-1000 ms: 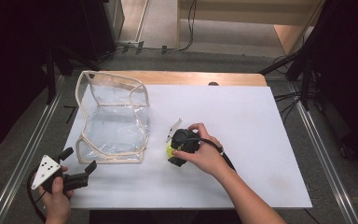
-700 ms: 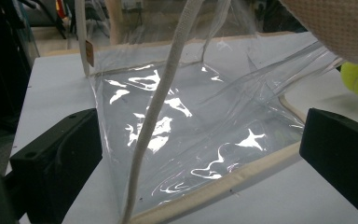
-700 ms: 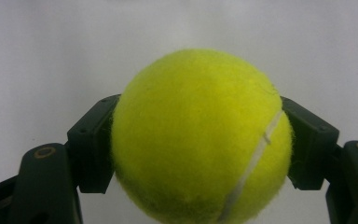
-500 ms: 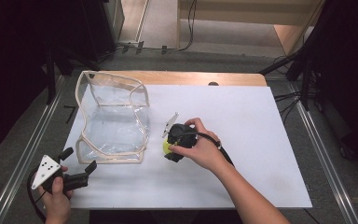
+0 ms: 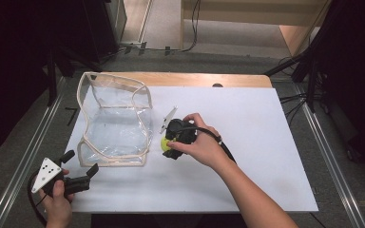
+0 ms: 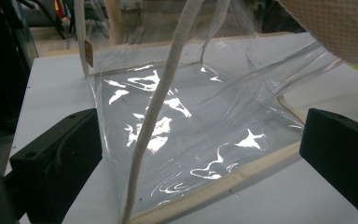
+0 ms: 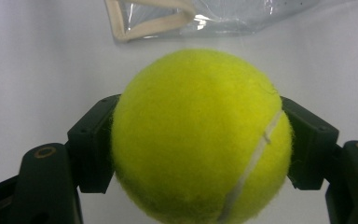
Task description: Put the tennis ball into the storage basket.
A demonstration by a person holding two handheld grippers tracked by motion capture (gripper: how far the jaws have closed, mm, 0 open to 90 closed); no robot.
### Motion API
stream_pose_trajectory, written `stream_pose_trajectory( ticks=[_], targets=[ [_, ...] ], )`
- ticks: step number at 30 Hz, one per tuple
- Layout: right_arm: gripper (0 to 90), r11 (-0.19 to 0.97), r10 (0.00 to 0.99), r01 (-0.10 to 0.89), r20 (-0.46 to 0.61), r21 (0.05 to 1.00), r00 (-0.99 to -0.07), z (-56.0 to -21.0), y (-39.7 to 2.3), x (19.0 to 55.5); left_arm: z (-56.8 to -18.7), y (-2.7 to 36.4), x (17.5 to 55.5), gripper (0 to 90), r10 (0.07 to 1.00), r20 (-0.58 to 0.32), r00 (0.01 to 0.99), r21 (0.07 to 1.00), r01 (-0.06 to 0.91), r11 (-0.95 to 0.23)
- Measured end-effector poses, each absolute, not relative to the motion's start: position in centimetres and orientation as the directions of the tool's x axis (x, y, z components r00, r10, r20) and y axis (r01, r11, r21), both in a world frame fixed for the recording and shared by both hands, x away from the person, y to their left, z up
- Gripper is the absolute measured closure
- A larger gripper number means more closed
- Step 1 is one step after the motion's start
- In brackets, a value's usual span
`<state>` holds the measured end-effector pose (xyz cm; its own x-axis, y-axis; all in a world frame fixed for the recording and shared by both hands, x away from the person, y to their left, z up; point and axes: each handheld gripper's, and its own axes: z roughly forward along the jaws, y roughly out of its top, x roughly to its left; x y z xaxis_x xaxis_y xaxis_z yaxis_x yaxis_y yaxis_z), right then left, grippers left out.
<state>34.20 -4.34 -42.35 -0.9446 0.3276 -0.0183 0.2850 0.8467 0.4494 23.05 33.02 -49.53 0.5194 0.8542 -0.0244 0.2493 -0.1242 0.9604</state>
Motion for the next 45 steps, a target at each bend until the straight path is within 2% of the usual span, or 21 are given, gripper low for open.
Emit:
stream_pose_trajectory(
  ticks=[45],
  targets=[
    [23.0, 0.853, 0.269, 0.234, -0.009, 0.466, -0.963, -34.3, -2.3, 35.0, -49.5, 33.0, 23.0, 0.0, 0.851, -0.027, 0.524, 0.961, 0.248, -0.122]
  ],
)
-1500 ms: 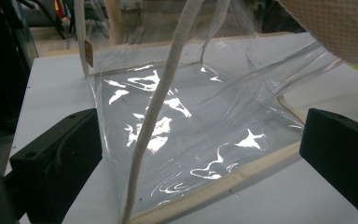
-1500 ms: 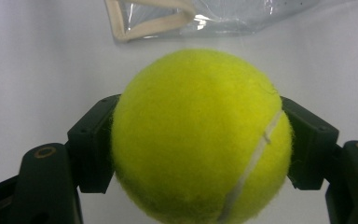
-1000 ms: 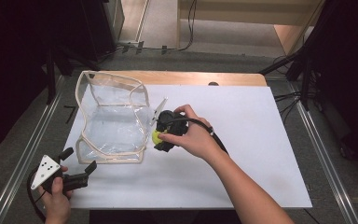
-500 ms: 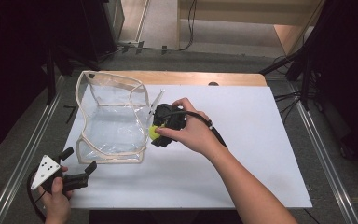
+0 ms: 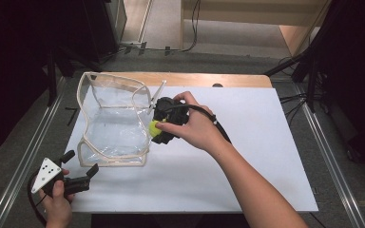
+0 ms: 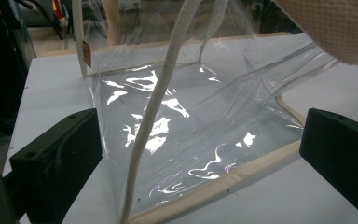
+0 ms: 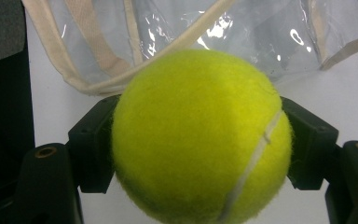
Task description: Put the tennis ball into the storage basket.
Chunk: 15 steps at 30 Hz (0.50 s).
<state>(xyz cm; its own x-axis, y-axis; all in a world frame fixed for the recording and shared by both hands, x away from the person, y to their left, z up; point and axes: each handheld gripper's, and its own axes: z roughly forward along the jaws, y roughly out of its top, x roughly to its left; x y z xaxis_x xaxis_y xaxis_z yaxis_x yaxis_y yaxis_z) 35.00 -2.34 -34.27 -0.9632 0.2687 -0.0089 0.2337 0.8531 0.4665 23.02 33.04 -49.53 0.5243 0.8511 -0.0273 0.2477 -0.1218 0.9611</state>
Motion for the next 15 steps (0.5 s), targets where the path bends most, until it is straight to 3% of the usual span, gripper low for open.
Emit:
stream_pose_trajectory(
  ticks=[15],
  targets=[
    [23.0, 0.848, 0.25, 0.215, -0.008, 0.484, -0.968, -32.5, -1.8, 34.8, -49.5, 33.0, 23.0, 0.0, 0.851, -0.028, 0.525, 0.961, 0.248, -0.122]
  ],
)
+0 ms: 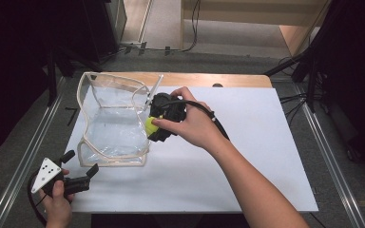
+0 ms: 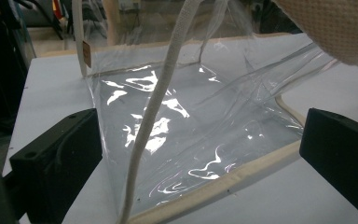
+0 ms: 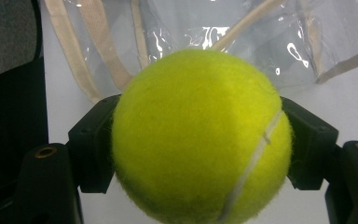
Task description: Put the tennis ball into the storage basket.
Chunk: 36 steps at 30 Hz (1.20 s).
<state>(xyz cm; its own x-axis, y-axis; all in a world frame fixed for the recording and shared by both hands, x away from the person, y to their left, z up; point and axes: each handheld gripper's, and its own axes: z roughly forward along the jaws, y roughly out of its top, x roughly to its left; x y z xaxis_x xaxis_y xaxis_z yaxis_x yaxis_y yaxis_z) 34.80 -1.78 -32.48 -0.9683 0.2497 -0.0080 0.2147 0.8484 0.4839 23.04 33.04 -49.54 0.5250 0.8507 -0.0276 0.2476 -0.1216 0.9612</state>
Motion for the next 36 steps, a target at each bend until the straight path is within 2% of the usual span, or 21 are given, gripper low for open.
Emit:
stream_pose_trajectory(
  ticks=[36],
  targets=[
    [23.1, 0.863, 0.178, 0.157, 0.002, 0.481, -0.984, -30.9, 2.6, 34.3, -49.5, 33.1, 23.0, 0.0, 0.85, -0.035, 0.525, 0.962, 0.248, -0.114]
  ],
)
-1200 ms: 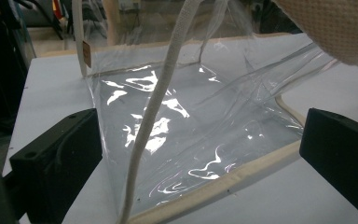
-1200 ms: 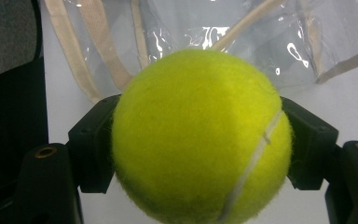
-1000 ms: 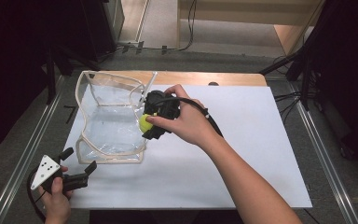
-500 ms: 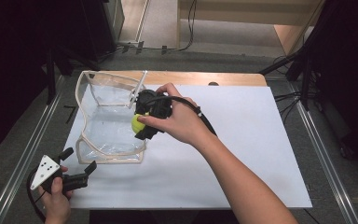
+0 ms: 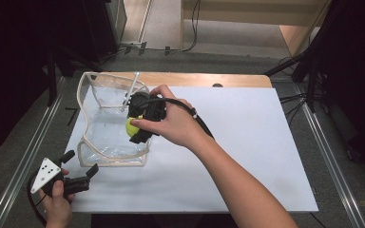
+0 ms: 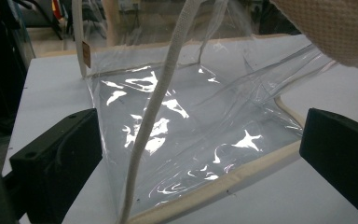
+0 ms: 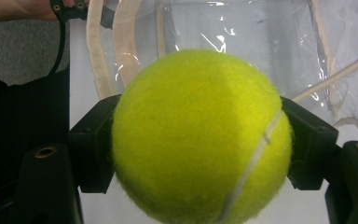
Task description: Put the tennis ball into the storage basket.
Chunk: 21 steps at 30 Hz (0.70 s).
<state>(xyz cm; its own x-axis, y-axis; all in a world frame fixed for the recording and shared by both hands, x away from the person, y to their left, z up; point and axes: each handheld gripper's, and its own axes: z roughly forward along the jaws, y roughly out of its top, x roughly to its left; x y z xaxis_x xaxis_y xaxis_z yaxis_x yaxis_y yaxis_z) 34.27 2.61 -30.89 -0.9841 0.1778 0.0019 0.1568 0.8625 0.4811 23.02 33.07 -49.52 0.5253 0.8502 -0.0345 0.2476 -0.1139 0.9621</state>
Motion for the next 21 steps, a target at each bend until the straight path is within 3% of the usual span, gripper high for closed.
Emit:
stream_pose_trajectory(
  ticks=[21],
  targets=[
    [23.0, 0.878, 0.151, 0.142, 0.017, 0.457, -0.988, -32.1, 5.2, 34.9, -49.5, 33.1, 23.0, 0.0, 0.849, -0.039, 0.527, 0.963, 0.247, -0.11]
  ],
)
